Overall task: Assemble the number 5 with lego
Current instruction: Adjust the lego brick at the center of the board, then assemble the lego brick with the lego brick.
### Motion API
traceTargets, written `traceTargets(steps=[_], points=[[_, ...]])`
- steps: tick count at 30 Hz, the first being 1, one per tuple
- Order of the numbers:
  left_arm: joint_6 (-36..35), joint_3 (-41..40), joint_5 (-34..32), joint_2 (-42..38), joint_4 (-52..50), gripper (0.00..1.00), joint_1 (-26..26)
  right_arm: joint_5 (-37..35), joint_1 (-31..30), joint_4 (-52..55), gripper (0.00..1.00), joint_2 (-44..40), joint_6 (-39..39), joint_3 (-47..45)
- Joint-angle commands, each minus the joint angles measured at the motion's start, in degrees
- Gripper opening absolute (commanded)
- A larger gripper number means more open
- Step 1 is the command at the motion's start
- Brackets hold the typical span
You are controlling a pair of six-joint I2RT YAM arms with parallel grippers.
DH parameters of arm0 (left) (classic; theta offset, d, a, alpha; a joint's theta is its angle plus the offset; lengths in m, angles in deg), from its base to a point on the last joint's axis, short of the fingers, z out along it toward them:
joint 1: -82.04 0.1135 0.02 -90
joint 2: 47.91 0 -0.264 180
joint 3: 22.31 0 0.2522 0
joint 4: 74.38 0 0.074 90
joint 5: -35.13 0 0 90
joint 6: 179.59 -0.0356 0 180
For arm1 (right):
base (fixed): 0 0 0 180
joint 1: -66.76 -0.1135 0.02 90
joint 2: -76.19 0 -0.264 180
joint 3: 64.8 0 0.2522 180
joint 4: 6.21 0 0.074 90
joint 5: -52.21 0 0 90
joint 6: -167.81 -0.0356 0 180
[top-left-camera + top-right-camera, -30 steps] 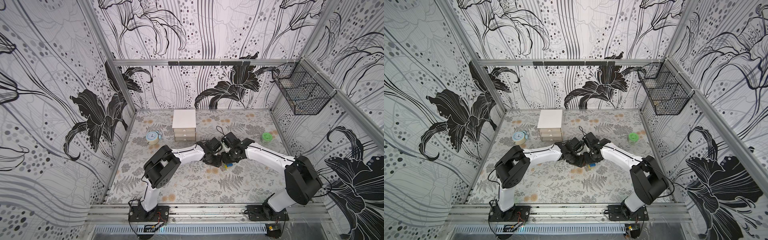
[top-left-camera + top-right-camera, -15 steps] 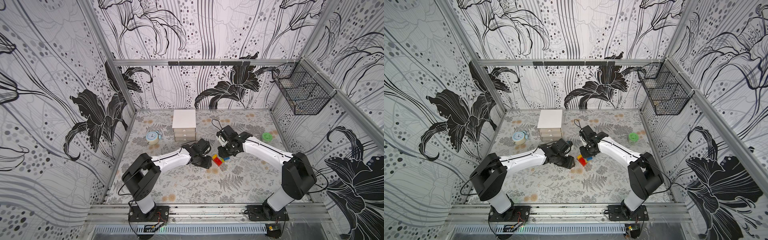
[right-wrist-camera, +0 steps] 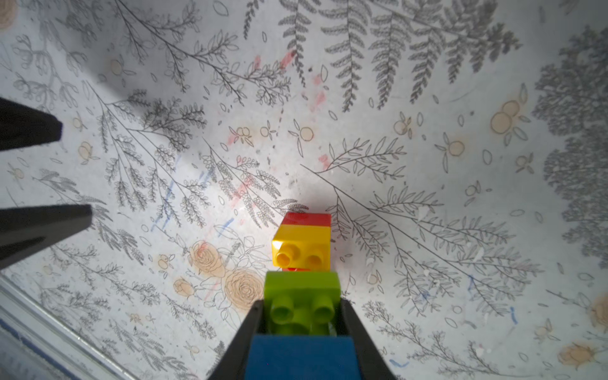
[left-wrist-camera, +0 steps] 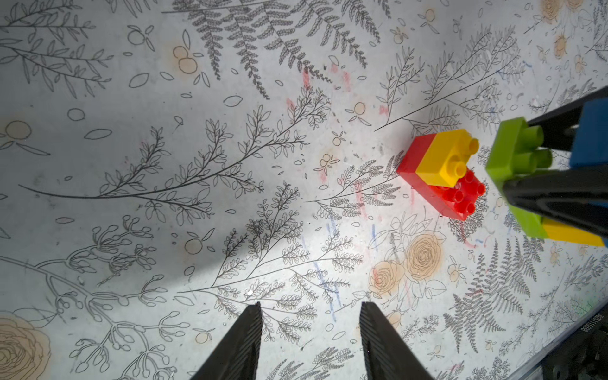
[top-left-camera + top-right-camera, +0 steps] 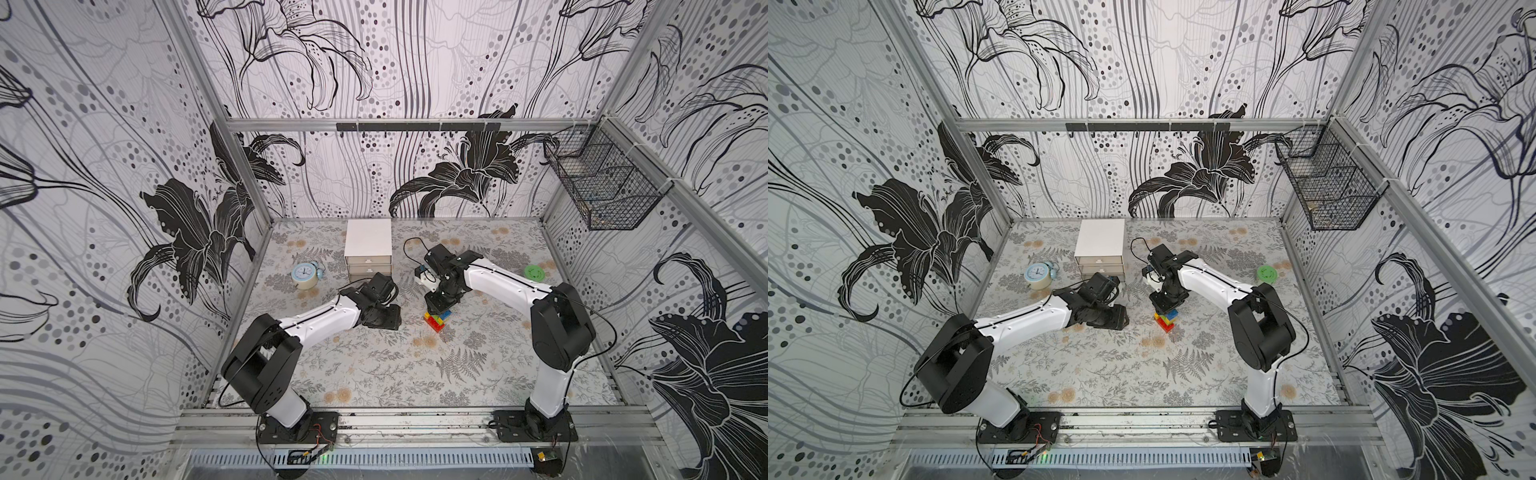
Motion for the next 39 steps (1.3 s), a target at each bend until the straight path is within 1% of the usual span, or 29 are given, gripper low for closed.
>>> traceTargets(steps=[1, 8, 18, 39], points=[[0.0, -1.4, -0.8, -1.7, 1.0, 0.52, 0.5, 1.0, 0.1, 4.0, 0.26, 1.8, 2.6, 2.2], [0.6, -2.8, -0.8, -1.8, 2.1, 0.52, 0.7, -1.2, 0.0, 5.1, 0.25, 3.9, 2.0, 3.9], [1.0, -3.3, -0.8, -1.6, 2.7, 0.52, 0.7, -3.1, -0.6, 4.8, 0.25, 4.5, 1.3, 4.0], [1.6, -4.4, -1.0, -1.1, 3.5, 0.52, 0.7, -7.7, -3.9, 5.6, 0.26, 7.7, -1.0, 4.5]])
